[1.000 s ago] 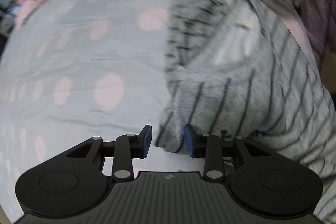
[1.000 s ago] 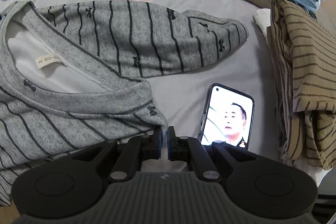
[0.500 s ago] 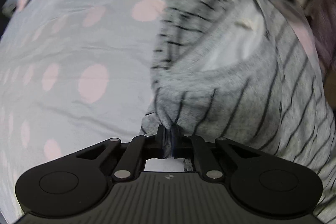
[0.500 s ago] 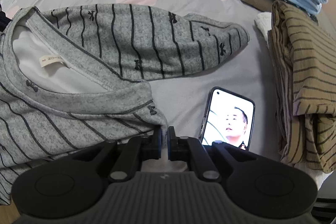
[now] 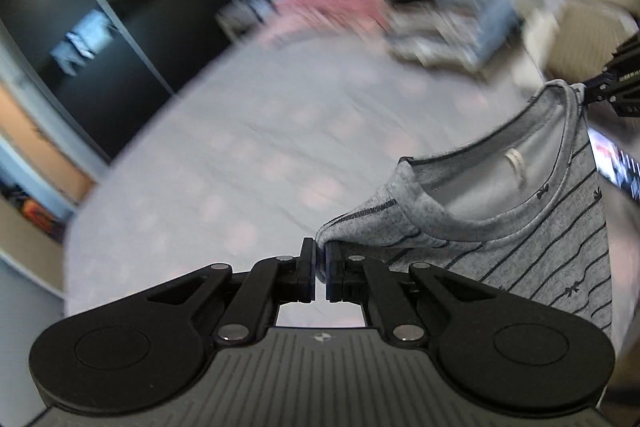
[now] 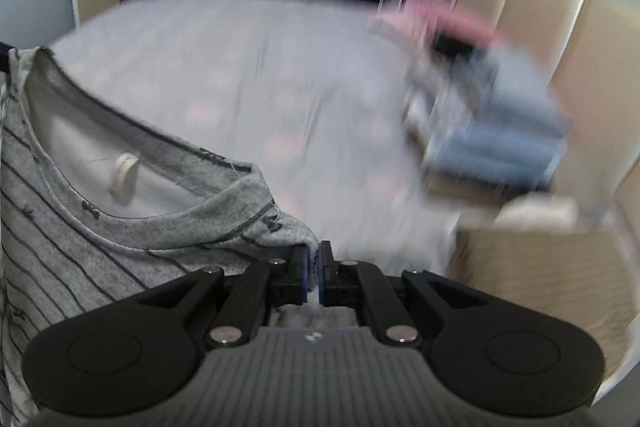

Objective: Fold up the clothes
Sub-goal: 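Lift the shirt by both shoulders with both tools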

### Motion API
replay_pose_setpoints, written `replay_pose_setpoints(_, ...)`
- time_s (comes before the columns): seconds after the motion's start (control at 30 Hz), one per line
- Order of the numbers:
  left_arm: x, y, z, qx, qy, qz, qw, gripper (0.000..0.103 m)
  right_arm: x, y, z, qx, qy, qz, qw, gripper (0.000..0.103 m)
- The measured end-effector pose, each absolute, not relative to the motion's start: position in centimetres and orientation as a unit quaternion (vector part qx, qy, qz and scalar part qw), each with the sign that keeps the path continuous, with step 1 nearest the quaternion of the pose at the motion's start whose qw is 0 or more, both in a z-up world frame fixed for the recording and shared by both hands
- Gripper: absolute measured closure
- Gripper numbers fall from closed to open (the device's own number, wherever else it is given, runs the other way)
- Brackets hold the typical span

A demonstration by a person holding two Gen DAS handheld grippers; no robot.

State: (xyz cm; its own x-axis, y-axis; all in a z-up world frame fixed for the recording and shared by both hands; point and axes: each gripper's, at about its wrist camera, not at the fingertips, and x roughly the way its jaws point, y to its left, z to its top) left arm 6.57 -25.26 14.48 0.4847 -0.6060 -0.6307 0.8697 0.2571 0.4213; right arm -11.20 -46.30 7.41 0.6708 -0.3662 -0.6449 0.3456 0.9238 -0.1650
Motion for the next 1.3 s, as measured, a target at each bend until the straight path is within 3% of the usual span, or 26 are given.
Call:
replay_pose_setpoints(0.33, 1.7, -17.8, 28.9, 0.211, 0.021, -0.452, 0.867, 0.101, -14.0, -40.8, 25.4, -0.129, 0.114, -0.281, 0.944, 0.099)
replay_pose_setpoints(0.57, -4.0, -14.8, 35.9, 0.138, -0.083, -0.448, 0.88, 0.101, -18.8, -37.1, 33.6, -0.145, -0.022, -0.304, 0.941, 0.099)
replay_pose_setpoints(0.77, -6.7, -13.6, 38.3, 0.094, -0.124, -0.427, 0.891, 0.101, -19.6, -35.4, 34.4, -0.134, -0.01, -0.253, 0.958, 0.099)
replay_pose_setpoints(1.07, -10.7, -10.0, 38.0, 0.092, -0.16, -0.411, 0.893, 0.101, -25.2, -35.6, 36.4, -0.099, -0.132, -0.303, 0.938, 0.099)
replay_pose_setpoints(1.3, -8.5, -10.3, 37.4, 0.103, -0.128, -0.39, 0.906, 0.101, -23.4, -34.9, 36.5, -0.117, -0.141, -0.274, 0.944, 0.099)
